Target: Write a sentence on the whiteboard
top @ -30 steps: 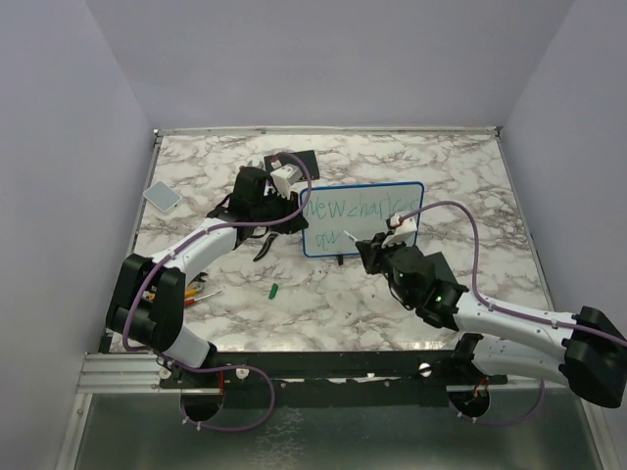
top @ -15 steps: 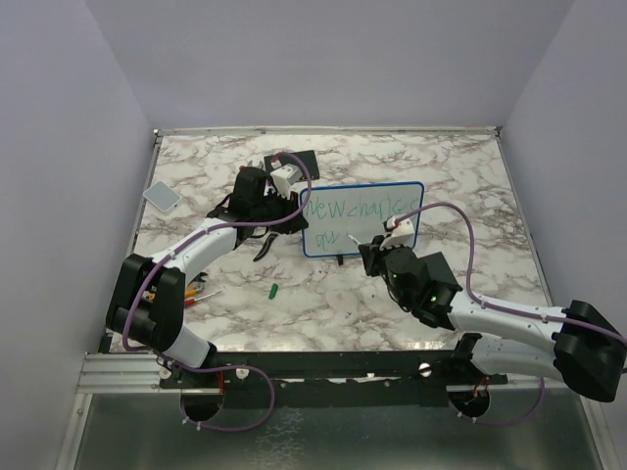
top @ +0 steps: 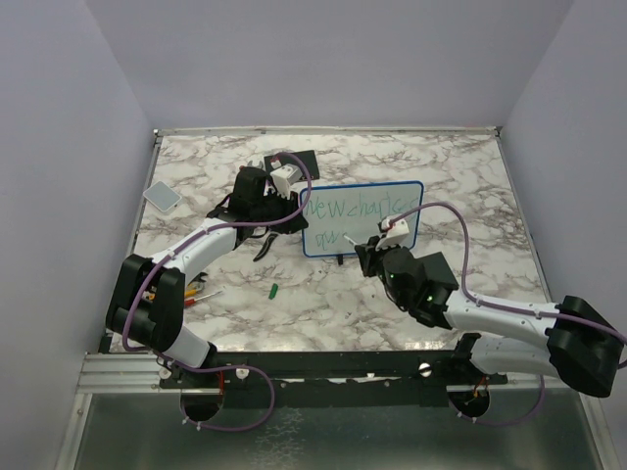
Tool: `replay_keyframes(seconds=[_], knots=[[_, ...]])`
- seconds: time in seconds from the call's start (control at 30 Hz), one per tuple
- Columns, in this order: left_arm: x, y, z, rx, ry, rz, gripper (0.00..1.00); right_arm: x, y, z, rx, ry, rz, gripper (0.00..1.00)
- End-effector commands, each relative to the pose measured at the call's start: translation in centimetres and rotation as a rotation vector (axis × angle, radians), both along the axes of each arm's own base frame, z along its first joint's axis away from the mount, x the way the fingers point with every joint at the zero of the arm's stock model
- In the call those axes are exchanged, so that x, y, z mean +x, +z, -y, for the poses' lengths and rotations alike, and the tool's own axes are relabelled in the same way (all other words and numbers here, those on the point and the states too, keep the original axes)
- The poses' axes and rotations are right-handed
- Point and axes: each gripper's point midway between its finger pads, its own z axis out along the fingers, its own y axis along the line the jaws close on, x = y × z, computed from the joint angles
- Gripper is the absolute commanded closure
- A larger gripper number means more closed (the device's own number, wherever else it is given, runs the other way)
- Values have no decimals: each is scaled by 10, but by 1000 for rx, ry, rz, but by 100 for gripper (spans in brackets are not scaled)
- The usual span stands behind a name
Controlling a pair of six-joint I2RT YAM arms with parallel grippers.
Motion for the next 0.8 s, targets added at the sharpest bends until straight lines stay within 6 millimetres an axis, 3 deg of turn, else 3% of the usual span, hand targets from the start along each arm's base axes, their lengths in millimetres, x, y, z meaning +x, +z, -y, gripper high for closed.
replay_keyframes(seconds=[0.0, 0.17, 0.33, 0.77], knots=[[2, 18, 3, -19, 0, 41, 80, 1, -7, -9, -11, 27, -27, 99], [1, 18, 3, -18, 0, 39, 80, -5, -24, -10, -16, 40, -84, 99], [2, 18, 3, -19, -2, 40, 80, -3, -28, 3, -37, -29, -94, 99], [2, 18, 3, -18, 0, 42, 80, 9, 17, 11, -13, -81, 28, 99]])
